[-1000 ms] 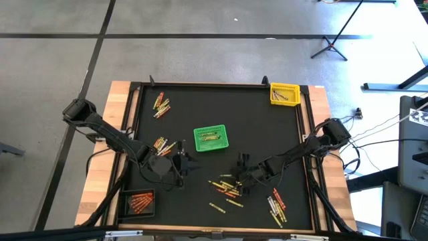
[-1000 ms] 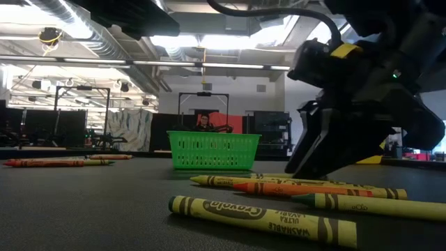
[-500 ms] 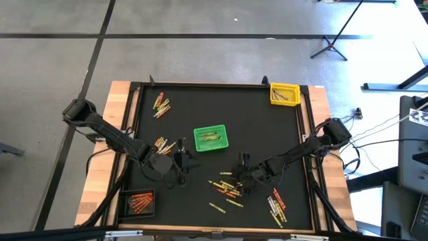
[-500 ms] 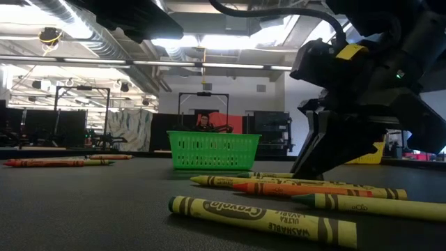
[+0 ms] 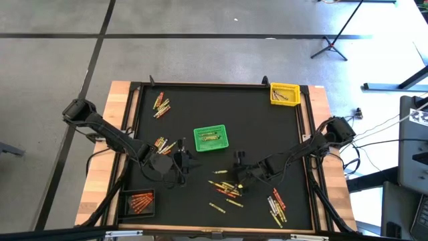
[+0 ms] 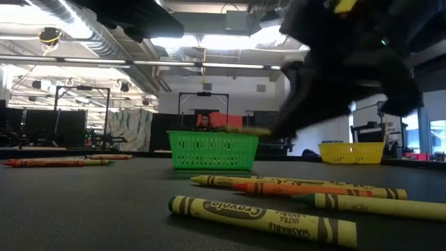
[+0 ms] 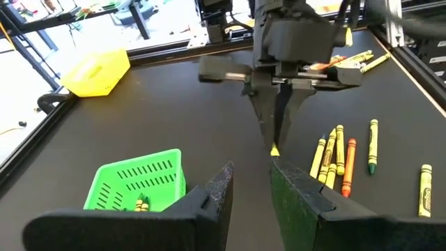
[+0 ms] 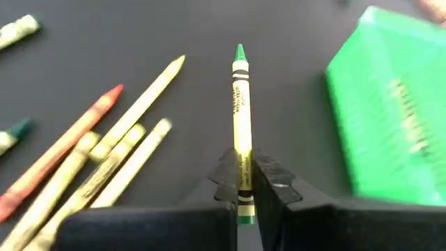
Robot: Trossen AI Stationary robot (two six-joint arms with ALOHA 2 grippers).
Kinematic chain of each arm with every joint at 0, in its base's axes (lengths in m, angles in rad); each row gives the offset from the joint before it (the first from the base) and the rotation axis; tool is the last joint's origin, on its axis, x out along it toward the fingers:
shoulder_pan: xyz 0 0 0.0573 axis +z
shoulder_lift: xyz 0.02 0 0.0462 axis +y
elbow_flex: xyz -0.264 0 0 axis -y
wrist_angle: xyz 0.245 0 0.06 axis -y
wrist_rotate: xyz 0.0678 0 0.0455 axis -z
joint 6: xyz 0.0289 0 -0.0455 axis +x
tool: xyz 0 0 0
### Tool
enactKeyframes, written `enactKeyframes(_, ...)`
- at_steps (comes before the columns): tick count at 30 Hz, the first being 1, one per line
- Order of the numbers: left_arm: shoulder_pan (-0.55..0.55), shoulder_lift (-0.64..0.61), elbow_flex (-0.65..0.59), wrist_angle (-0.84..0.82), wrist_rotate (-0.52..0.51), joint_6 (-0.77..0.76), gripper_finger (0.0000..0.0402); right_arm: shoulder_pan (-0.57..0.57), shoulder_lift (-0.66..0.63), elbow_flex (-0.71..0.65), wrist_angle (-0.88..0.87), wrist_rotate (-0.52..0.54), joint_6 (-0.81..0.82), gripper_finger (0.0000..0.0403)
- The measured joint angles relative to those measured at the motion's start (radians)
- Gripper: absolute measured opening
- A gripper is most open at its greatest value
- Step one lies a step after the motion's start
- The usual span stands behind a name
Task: Sort crayons
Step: Put the green crayon into the green bin
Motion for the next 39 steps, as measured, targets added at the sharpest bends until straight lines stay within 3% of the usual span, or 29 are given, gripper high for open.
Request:
enactKeyframes(4, 0.000, 0.000, 0.000, 0.023, 0.000, 0.004, 0.0080, -0.051, -0.004, 0.045, 0.018, 0.084, -0.106, 0.0023)
enactKeyframes(9, 0.000, 0.000, 0.001, 0.021, 0.000, 0.006, 0.0080, -0.169, -0.004, 0.055, 0.053, 0.081, -0.124, 0.0023)
enactKeyframes(17, 0.000, 0.000, 0.001, 0.026, 0.000, 0.007, 0.0080, -0.315, 0.006, 0.057, 0.155, -0.029, -0.098, 0.0023)
enactKeyframes(25, 0.000, 0.000, 0.001, 0.034, 0.000, 0.007, 0.0080, -0.383, 0.026, 0.055, 0.163, -0.113, -0.058, 0.0024)
enactKeyframes(39, 0.000, 0.000, 0.000, 0.048, 0.000, 0.008, 0.0080, -0.401, 0.105, 0.055, 0.199, -0.127, -0.051, 0.0024)
